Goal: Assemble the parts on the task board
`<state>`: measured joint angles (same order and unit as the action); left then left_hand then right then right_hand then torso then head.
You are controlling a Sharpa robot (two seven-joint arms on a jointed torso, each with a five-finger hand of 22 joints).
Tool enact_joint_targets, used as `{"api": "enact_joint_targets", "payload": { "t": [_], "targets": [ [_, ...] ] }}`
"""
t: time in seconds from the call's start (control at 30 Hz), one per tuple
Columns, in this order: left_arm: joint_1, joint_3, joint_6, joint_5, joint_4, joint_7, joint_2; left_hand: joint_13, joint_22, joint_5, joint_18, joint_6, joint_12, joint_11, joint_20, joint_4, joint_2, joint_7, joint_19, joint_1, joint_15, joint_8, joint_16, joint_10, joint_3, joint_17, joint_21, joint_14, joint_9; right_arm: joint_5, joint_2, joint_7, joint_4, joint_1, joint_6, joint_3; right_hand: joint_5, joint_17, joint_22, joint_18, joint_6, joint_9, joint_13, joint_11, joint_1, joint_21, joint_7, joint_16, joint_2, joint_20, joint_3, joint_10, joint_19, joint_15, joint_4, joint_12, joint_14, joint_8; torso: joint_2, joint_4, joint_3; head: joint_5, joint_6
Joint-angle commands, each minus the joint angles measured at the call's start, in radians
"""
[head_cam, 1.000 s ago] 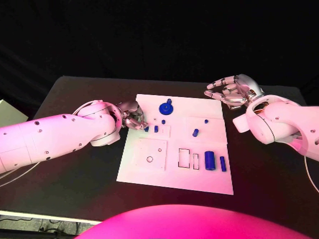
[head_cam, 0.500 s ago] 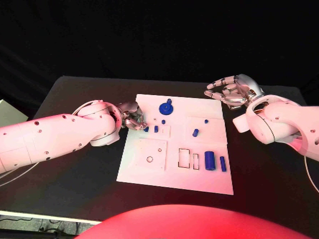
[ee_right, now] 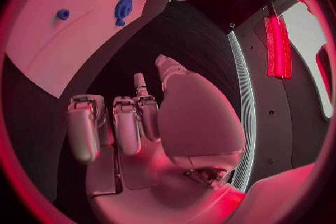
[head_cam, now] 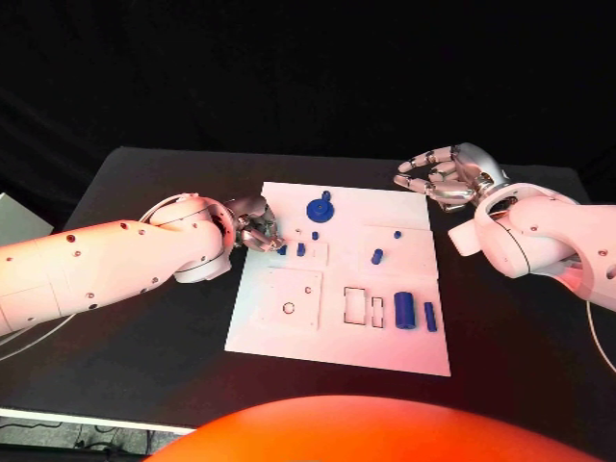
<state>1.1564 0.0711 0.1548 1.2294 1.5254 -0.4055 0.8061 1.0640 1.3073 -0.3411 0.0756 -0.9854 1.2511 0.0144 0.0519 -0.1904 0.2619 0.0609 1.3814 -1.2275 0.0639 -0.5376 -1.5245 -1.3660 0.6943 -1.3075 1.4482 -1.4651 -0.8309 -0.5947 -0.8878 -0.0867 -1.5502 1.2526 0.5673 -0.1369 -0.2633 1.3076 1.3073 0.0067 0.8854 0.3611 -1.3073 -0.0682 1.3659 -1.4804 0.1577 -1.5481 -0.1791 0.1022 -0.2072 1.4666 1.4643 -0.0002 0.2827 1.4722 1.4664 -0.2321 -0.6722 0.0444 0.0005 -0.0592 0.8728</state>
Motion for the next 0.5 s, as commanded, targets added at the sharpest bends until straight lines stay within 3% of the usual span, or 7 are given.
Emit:
{"api": "enact_joint_targets", "payload": {
  "t": [0.03,0.5],
  "targets": [
    [-0.004,0.002,-0.025,-0.02,0.003,0.007,-0.007,0.004,0.071,-0.006,-0.019,-0.005,0.007,0.003,-0.004,0.161,-0.001,-0.001,0.006,-0.003,0.006,-0.005,-0.006,-0.01,0.17,-0.176,0.007,-0.083,-0.001,-0.006,0.0,-0.012,-0.001,-0.001,-0.01,0.0,-0.006,0.197,0.202,0.017,-0.007,-0.001,-0.174,-0.007,-0.011,0.005,0.001,0.006,0.002,0.003,-0.007,0.012,0.059,0.001,0.002,-0.002,0.088,-0.005,0.0,0.0002,0.0004,0.002,0.0],
    [-0.003,0.003,-0.041,-0.057,-0.008,0.003,-0.012,0.017,0.069,-0.01,-0.019,-0.006,0.014,0.014,-0.001,0.132,0.013,-0.017,0.005,0.043,0.015,-0.009,-0.006,-0.023,0.133,-0.177,0.004,-0.083,-0.006,-0.006,-0.003,-0.012,-0.003,-0.001,-0.008,0.0,-0.006,0.197,0.201,0.017,-0.007,-0.002,-0.173,-0.007,-0.011,0.005,0.001,0.006,0.002,0.003,-0.008,0.012,0.059,0.001,0.002,-0.002,0.088,-0.005,0.0,-0.0002,0.0005,0.004,0.0]
  ]
}}
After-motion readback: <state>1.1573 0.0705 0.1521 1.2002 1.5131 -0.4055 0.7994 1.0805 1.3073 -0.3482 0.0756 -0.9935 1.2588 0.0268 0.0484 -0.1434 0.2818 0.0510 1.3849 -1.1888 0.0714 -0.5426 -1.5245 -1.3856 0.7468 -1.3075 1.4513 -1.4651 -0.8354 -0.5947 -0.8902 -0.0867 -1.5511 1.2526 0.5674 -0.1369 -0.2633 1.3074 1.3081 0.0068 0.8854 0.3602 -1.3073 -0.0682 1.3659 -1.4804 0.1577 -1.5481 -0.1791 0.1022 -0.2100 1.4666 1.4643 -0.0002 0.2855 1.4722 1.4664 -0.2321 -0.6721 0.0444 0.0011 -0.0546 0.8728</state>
